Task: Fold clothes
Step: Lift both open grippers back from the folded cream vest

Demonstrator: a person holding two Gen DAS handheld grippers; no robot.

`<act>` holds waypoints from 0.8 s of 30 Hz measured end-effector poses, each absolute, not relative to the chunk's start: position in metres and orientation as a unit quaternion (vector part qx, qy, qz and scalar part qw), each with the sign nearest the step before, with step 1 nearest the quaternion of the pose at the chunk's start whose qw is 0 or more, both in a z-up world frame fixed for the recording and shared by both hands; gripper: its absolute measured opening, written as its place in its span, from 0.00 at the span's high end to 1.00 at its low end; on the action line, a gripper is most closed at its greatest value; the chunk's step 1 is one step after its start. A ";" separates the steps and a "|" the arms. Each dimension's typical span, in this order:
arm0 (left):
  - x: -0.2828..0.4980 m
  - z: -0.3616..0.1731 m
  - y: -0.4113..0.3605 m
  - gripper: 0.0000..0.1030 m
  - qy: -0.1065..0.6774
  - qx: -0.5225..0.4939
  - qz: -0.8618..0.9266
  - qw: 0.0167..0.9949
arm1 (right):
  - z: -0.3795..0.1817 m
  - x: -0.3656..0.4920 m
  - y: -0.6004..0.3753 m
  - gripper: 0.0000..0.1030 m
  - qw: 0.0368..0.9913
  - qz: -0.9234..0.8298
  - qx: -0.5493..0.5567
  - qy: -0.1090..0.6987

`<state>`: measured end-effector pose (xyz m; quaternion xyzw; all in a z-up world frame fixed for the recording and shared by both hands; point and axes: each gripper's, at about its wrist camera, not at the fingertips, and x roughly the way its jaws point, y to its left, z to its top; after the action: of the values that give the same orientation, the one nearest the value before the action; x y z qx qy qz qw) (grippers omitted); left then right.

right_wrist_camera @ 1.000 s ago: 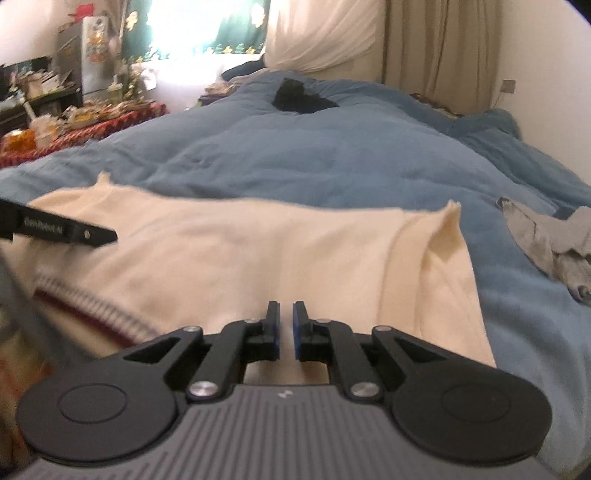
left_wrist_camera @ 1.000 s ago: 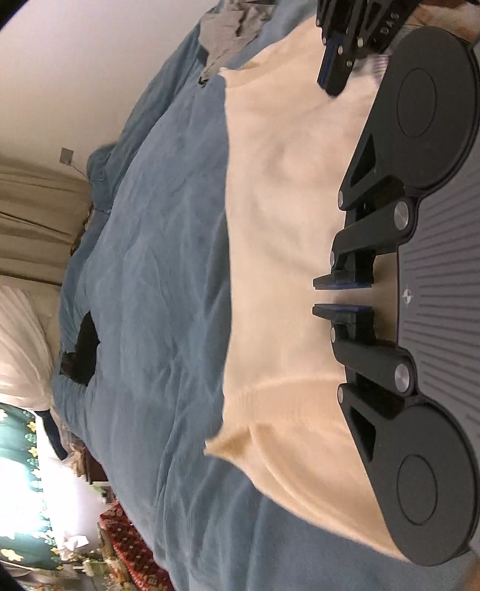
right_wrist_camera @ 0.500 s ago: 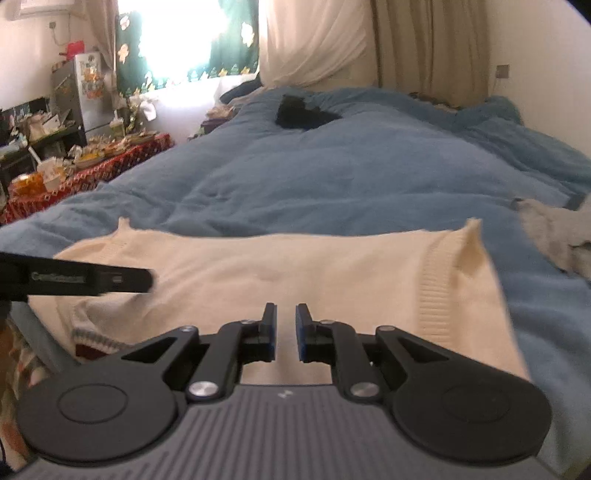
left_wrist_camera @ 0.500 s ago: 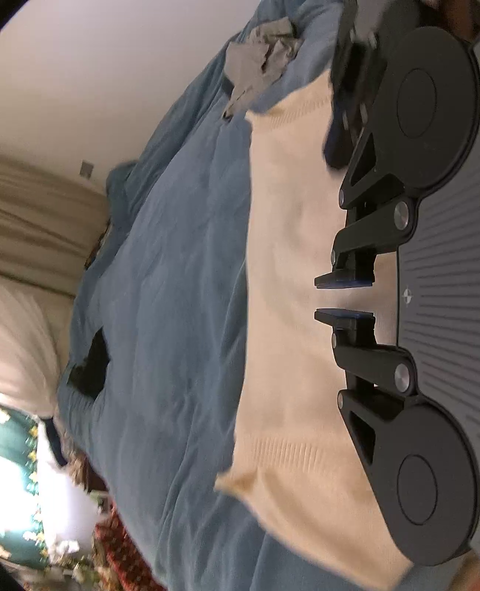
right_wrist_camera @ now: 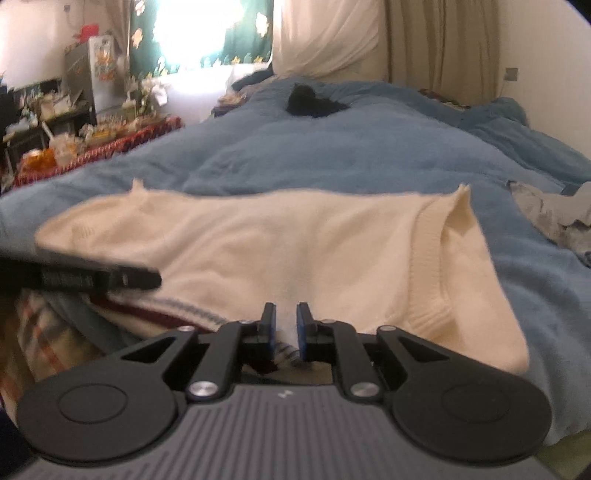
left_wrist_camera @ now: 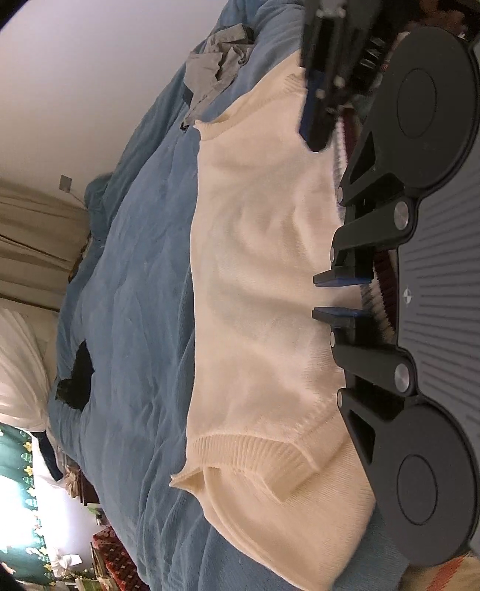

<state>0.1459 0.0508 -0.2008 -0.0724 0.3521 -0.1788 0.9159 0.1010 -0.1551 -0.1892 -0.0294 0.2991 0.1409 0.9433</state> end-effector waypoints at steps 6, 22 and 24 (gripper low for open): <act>0.141 -0.199 0.048 0.88 0.352 -0.064 -0.174 0.917 | -0.185 0.123 -0.117 0.87 0.940 0.187 -0.055 0.281; 0.118 -0.187 0.045 0.79 0.313 -0.058 -0.188 0.929 | -0.189 0.085 -0.144 0.89 0.942 0.191 -0.023 0.274; 0.117 -0.187 0.039 0.79 0.312 -0.048 -0.202 0.927 | -0.186 0.084 -0.146 0.90 0.944 0.185 -0.028 0.270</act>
<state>0.1171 0.0387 -0.1868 -0.0482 0.3117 -0.2016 0.9273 0.0842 -0.1456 -0.1864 -0.0283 0.2704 0.1851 0.9444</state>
